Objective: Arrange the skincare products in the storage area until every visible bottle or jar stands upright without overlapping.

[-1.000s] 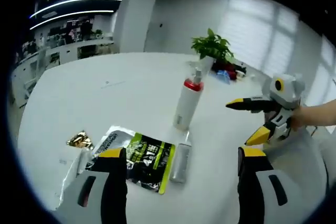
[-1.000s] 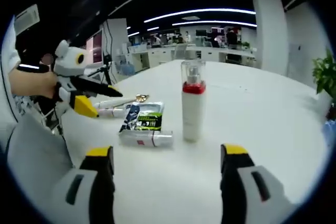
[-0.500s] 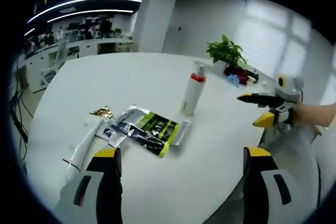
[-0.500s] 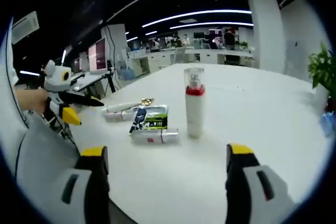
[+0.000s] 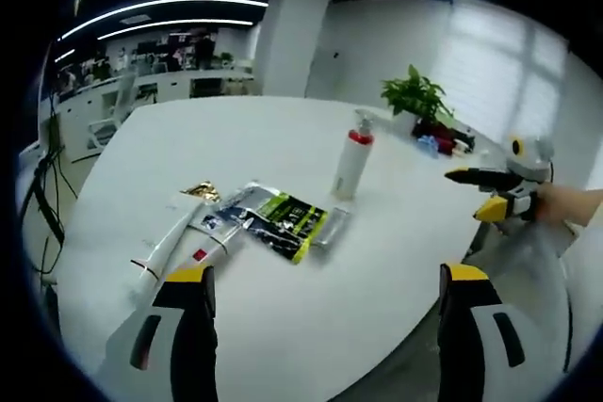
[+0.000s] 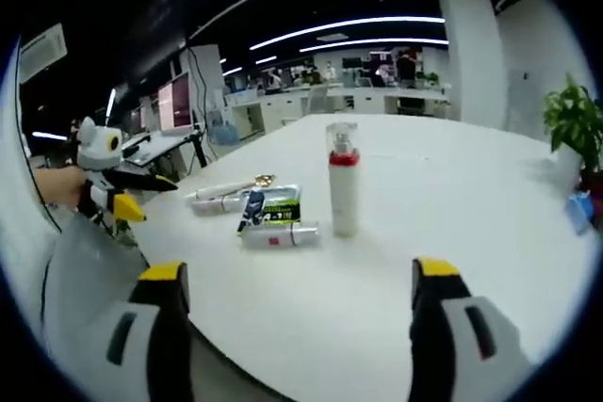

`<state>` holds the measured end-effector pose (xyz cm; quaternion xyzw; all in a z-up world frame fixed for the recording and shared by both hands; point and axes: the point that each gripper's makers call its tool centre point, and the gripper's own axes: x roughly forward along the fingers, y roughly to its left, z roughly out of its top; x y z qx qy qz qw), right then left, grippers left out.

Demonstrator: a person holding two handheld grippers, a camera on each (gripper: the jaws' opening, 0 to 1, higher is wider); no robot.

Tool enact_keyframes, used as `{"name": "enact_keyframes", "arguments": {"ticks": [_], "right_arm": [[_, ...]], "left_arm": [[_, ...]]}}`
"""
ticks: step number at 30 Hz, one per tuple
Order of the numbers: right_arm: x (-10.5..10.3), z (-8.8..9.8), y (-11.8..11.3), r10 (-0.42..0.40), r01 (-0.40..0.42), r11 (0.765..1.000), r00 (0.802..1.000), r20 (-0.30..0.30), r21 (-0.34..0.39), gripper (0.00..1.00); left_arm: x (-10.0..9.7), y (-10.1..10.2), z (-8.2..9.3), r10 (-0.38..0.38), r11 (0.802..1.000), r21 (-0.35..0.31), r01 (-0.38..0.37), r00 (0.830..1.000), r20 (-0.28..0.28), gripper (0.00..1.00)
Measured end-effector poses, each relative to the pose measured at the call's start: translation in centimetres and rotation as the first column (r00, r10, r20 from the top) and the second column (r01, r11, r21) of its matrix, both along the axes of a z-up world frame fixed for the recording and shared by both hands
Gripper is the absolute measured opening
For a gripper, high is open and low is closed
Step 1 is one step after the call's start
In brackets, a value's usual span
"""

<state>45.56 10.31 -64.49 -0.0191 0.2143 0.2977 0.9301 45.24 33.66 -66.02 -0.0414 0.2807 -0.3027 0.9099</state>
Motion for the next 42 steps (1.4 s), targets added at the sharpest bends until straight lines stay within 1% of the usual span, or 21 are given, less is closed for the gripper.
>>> {"name": "enact_keyframes", "arguments": {"ticks": [5, 8, 11, 14, 17, 20, 24, 25, 26, 29, 32, 34, 36, 37, 39, 40, 42], "right_arm": [[-0.3, -0.1, -0.1, 0.000, 0.000, 1.000, 1.000, -0.002, -0.011, 0.97], [-0.1, 0.1, -0.2, -0.007, 0.007, 1.000, 1.000, 0.016, -0.009, 0.97], [-0.1, -0.2, -0.3, -0.013, 0.013, 1.000, 1.000, 0.008, -0.017, 0.96], [0.0, -0.2, -0.3, -0.014, 0.014, 1.000, 1.000, 0.016, -0.021, 0.95], [-0.2, -0.2, -0.3, -0.013, 0.014, 1.000, 1.000, 0.022, -0.028, 0.95], [-0.2, 0.0, -0.3, -0.013, 0.014, 1.000, 1.000, 0.029, -0.026, 0.95], [-0.3, 0.1, -0.2, -0.010, 0.011, 1.000, 0.999, 0.033, -0.024, 0.94], [-0.3, 0.1, -0.2, -0.007, 0.008, 1.000, 0.999, 0.033, -0.026, 0.94], [-0.3, 0.1, -0.2, -0.004, 0.005, 1.000, 0.999, 0.035, -0.028, 0.94], [-0.4, 0.0, 0.1, 0.013, -0.012, 0.999, 0.999, 0.035, -0.038, 0.93], [-0.5, -0.1, 0.4, 0.031, -0.029, 0.998, 0.999, 0.035, -0.048, 0.93], [-0.5, -0.1, 0.4, 0.037, -0.035, 0.998, 0.999, 0.036, -0.052, 0.93], [-0.5, -0.1, 0.4, 0.036, -0.035, 0.998, 0.999, 0.037, -0.051, 0.93], [-0.5, -0.1, 0.4, 0.034, -0.032, 0.998, 0.999, 0.036, -0.048, 0.93], [-0.5, 0.0, 0.3, 0.028, -0.027, 0.999, 0.999, 0.040, -0.044, 0.93], [-0.4, 0.0, 0.2, 0.027, -0.025, 0.999, 0.999, 0.040, -0.043, 0.93], [-0.4, -0.1, 0.2, 0.026, -0.024, 0.999, 0.999, 0.037, -0.041, 0.92]], "left_arm": [[-0.5, 0.0, -0.2, -0.001, 1.000, 0.007, 0.001, 1.000, -0.005, 0.97], [-0.8, 0.0, -0.2, -0.004, 1.000, 0.020, 0.004, 1.000, -0.007, 0.97], [-0.7, -0.2, 0.0, -0.010, 1.000, 0.019, 0.011, 1.000, -0.016, 0.97], [-0.1, -0.4, 0.0, -0.025, 0.998, 0.060, 0.026, 1.000, -0.013, 0.97], [0.2, -0.8, -0.2, -0.045, 0.995, 0.088, 0.047, 0.999, -0.023, 0.94], [0.6, -1.1, -0.7, -0.055, 0.991, 0.117, 0.060, 0.997, -0.046, 0.93], [1.4, -2.2, -1.6, -0.088, 0.985, 0.143, 0.096, 0.994, -0.063, 0.90], [1.7, -2.4, -2.1, -0.114, 0.976, 0.179, 0.125, 0.991, -0.070, 0.89], [1.9, -2.7, -2.3, -0.125, 0.971, 0.198, 0.137, 0.990, -0.072, 0.88], [3.0, -4.2, -2.7, -0.145, 0.966, 0.203, 0.159, 0.986, -0.082, 0.84], [4.2, -5.6, -3.1, -0.178, 0.951, 0.244, 0.192, 0.981, -0.077, 0.79], [4.9, -6.8, -3.7, -0.222, 0.934, 0.267, 0.238, 0.971, -0.092, 0.76], [5.3, -7.5, -4.2, -0.245, 0.921, 0.286, 0.264, 0.964, -0.101, 0.72], [5.6, -7.8, -4.5, -0.255, 0.914, 0.298, 0.276, 0.961, -0.107, 0.71], [5.9, -8.3, -5.2, -0.285, 0.891, 0.330, 0.311, 0.950, -0.125, 0.65], [6.2, -8.6, -5.6, -0.286, 0.884, 0.344, 0.315, 0.949, -0.134, 0.63], [6.5, -8.8, -6.2, -0.303, 0.869, 0.362, 0.338, 0.941, -0.150, 0.57]]}}
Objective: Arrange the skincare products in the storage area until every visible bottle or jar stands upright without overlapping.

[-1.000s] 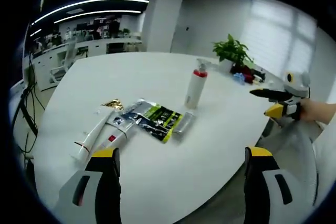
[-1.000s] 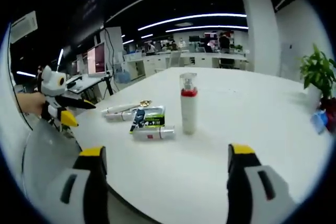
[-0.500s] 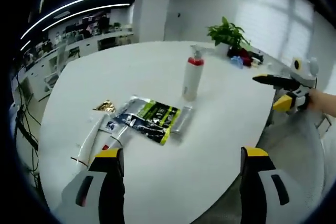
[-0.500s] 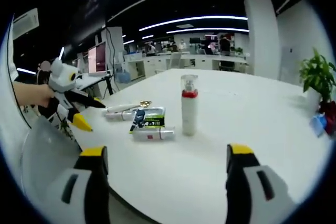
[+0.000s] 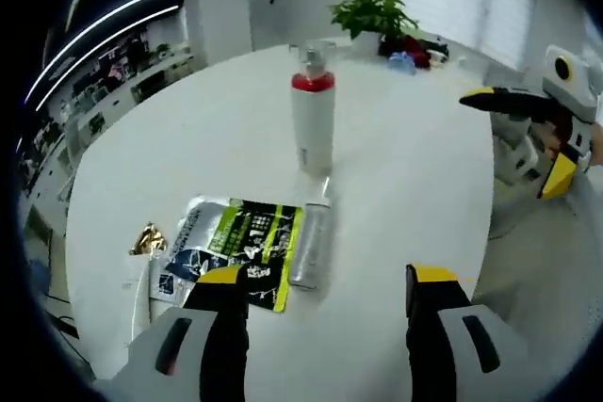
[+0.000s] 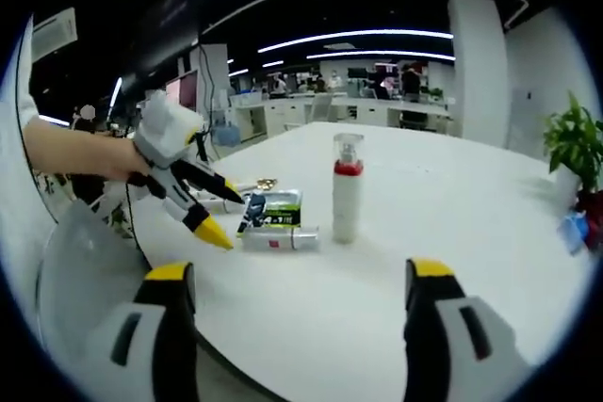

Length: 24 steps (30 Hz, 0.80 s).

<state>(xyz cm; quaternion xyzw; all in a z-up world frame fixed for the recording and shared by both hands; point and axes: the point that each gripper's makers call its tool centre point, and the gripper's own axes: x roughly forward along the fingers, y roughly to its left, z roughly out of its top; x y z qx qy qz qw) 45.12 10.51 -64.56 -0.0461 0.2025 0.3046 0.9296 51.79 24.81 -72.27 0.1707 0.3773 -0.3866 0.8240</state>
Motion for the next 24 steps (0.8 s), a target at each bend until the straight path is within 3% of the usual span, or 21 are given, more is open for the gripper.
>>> {"name": "enact_keyframes", "arguments": {"ticks": [4, 11, 24], "right_arm": [[0.0, -0.1, 0.0, -0.001, 0.001, 1.000, 1.000, -0.001, -0.003, 0.92], [0.2, -0.1, -0.4, -0.023, 0.023, 1.000, 1.000, -0.001, 0.002, 0.92], [0.4, -0.3, -0.7, -0.045, 0.045, 0.999, 0.999, -0.006, -0.007, 0.92]], "left_arm": [[0.8, -0.3, -1.3, -0.043, 0.997, 0.070, 0.043, 0.999, -0.010, 0.50], [2.3, -1.0, -2.4, -0.104, 0.985, 0.136, 0.107, 0.994, -0.033, 0.32], [2.8, -2.8, -4.5, -0.226, 0.943, 0.228, 0.241, 0.970, -0.089, 0.20]]}}
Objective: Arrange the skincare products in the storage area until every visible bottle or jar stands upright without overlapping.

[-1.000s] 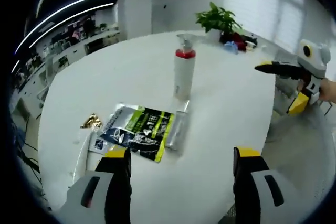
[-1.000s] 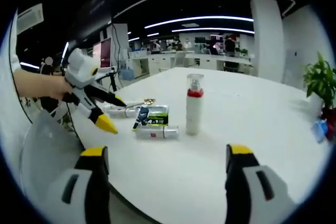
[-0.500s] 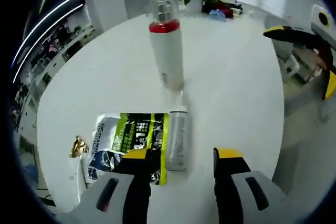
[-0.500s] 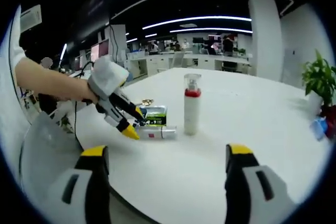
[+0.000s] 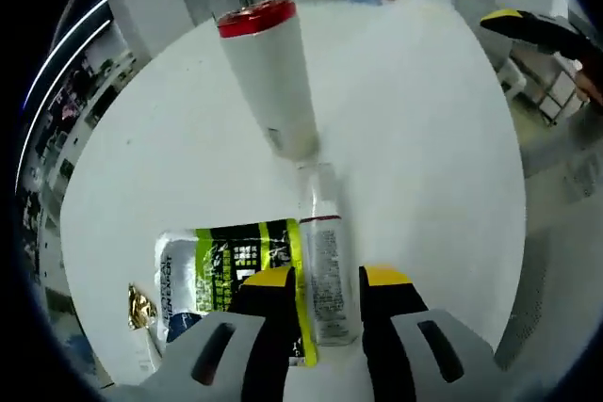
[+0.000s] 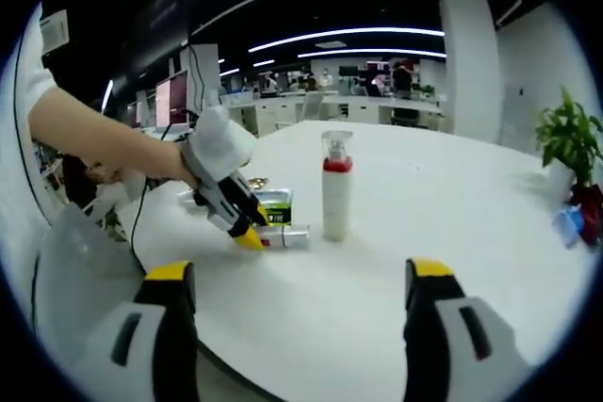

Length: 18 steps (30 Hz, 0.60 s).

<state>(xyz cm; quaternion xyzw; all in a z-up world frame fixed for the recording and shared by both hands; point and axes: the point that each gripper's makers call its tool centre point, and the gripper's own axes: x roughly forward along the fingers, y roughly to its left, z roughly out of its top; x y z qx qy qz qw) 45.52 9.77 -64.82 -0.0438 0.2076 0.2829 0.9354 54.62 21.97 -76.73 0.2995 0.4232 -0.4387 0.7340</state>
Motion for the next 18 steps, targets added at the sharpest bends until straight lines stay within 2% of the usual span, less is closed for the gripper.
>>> {"name": "enact_keyframes", "arguments": {"ticks": [5, 11, 15, 18], "right_arm": [[0.04, -0.06, -0.09, -0.005, 0.005, 1.000, 1.000, -0.002, -0.002, 0.92], [0.00, -0.21, -0.02, -0.001, 0.000, 1.000, 1.000, -0.006, -0.008, 0.92], [-0.05, -0.32, 0.08, 0.005, -0.005, 1.000, 1.000, -0.010, -0.010, 0.91], [-0.11, -0.38, 0.14, 0.009, -0.009, 1.000, 1.000, -0.015, -0.010, 0.91]], "left_arm": [[0.18, -0.03, -0.34, -0.009, 0.999, 0.032, 0.010, 1.000, -0.009, 0.19], [0.27, 0.10, -0.41, 0.006, 1.000, 0.019, -0.005, 0.999, -0.039, 0.18], [0.48, 0.33, -0.40, 0.063, 0.998, 0.004, -0.062, 0.997, -0.050, 0.17], [0.02, 0.27, -0.37, 0.115, 0.992, -0.039, -0.120, 0.989, -0.096, 0.16]]}}
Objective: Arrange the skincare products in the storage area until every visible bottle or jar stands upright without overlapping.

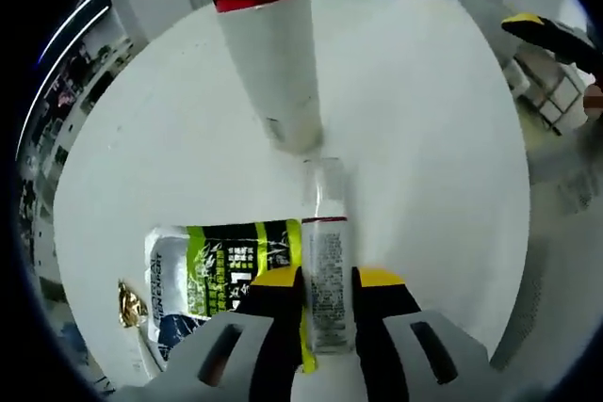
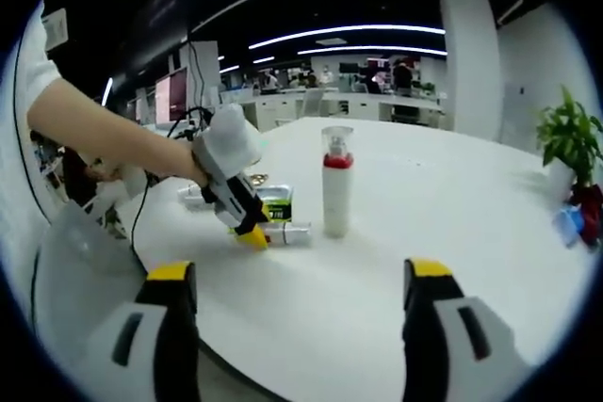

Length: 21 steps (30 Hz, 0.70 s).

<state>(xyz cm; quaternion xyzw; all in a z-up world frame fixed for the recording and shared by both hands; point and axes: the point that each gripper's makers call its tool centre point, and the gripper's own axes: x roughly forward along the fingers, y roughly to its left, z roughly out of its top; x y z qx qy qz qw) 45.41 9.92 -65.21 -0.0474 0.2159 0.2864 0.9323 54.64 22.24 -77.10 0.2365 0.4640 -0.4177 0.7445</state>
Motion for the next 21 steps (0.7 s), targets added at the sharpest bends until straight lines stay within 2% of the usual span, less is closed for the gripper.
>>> {"name": "enact_keyframes", "arguments": {"ticks": [3, 5, 6, 8, 9, 10, 11, 12, 13, 14, 15, 16, 17, 18, 20, 21], "right_arm": [[-0.1, 0.0, 0.1, 0.004, -0.004, 1.000, 1.000, -0.007, 0.006, 0.89], [-0.1, 0.0, 0.2, 0.006, -0.006, 1.000, 1.000, -0.012, 0.010, 0.88], [-0.2, 0.0, 0.3, 0.009, -0.009, 1.000, 1.000, -0.014, 0.015, 0.87], [-0.3, 0.0, 0.4, 0.015, -0.014, 1.000, 1.000, -0.021, 0.022, 0.85], [-0.3, -0.1, 0.5, 0.018, -0.017, 1.000, 1.000, -0.025, 0.023, 0.85], [-0.4, -0.1, 0.6, 0.023, -0.022, 0.999, 0.999, -0.030, 0.024, 0.85], [-0.4, -0.1, 0.7, 0.026, -0.026, 0.999, 0.999, -0.031, 0.026, 0.84], [-0.4, -0.1, 0.7, 0.030, -0.029, 0.999, 0.999, -0.033, 0.028, 0.84], [-0.5, -0.2, 0.9, 0.035, -0.034, 0.999, 0.999, -0.039, 0.032, 0.83], [-0.6, -0.2, 1.0, 0.040, -0.039, 0.999, 0.998, -0.041, 0.036, 0.83], [-0.6, -0.1, 1.1, 0.047, -0.045, 0.998, 0.998, -0.042, 0.041, 0.82], [-0.7, -0.1, 1.2, 0.050, -0.048, 0.998, 0.998, -0.044, 0.047, 0.81], [-0.7, 0.0, 1.3, 0.057, -0.054, 0.997, 0.997, -0.052, 0.063, 0.80], [-0.8, 0.2, 1.5, 0.063, -0.058, 0.995, 0.997, -0.055, 0.080, 0.78], [-0.7, 0.7, 1.9, 0.057, -0.048, 0.989, 0.996, -0.064, 0.139, 0.75], [-0.6, 1.1, 2.3, 0.054, -0.041, 0.981, 0.996, -0.066, 0.189, 0.74]], "left_arm": [[-0.6, -0.3, 0.7, 0.072, 0.992, -0.101, -0.075, 0.997, -0.038, 0.16], [-0.9, -0.6, 1.6, 0.139, 0.971, -0.188, -0.149, 0.988, -0.067, 0.16], [-1.4, -0.7, 2.4, 0.191, 0.944, -0.253, -0.211, 0.976, -0.102, 0.16], [-1.8, -0.6, 3.2, 0.232, 0.909, -0.322, -0.264, 0.963, -0.134, 0.16], [-2.1, -0.3, 3.6, 0.267, 0.883, -0.355, -0.307, 0.950, -0.159, 0.16], [-2.5, -0.2, 4.0, 0.280, 0.864, -0.382, -0.327, 0.944, -0.173, 0.16], [-2.9, -0.1, 4.6, 0.301, 0.834, -0.420, -0.358, 0.933, -0.198, 0.16], [-3.2, 0.1, 5.1, 0.322, 0.812, -0.439, -0.385, 0.922, -0.213, 0.16], [-3.6, 0.1, 5.9, 0.338, 0.777, -0.478, -0.410, 0.912, -0.234, 0.16], [-3.9, 0.0, 6.6, 0.340, 0.755, -0.506, -0.418, 0.909, -0.242, 0.16], [-4.2, -0.1, 7.3, 0.339, 0.730, -0.540, -0.418, 0.908, -0.245, 0.16], [-4.7, -0.3, 8.5, 0.335, 0.697, -0.582, -0.418, 0.908, -0.251, 0.16], [-5.1, -0.4, 9.3, 0.329, 0.677, -0.608, -0.414, 0.910, -0.254, 0.16], [-5.6, -0.6, 10.4, 0.316, 0.655, -0.646, -0.391, 0.919, -0.236, 0.16], [-6.3, -0.9, 11.6, 0.300, 0.639, -0.681, -0.357, 0.931, -0.207, 0.16], [-7.0, -1.0, 12.2, 0.279, 0.644, -0.692, -0.326, 0.942, -0.184, 0.16]]}}
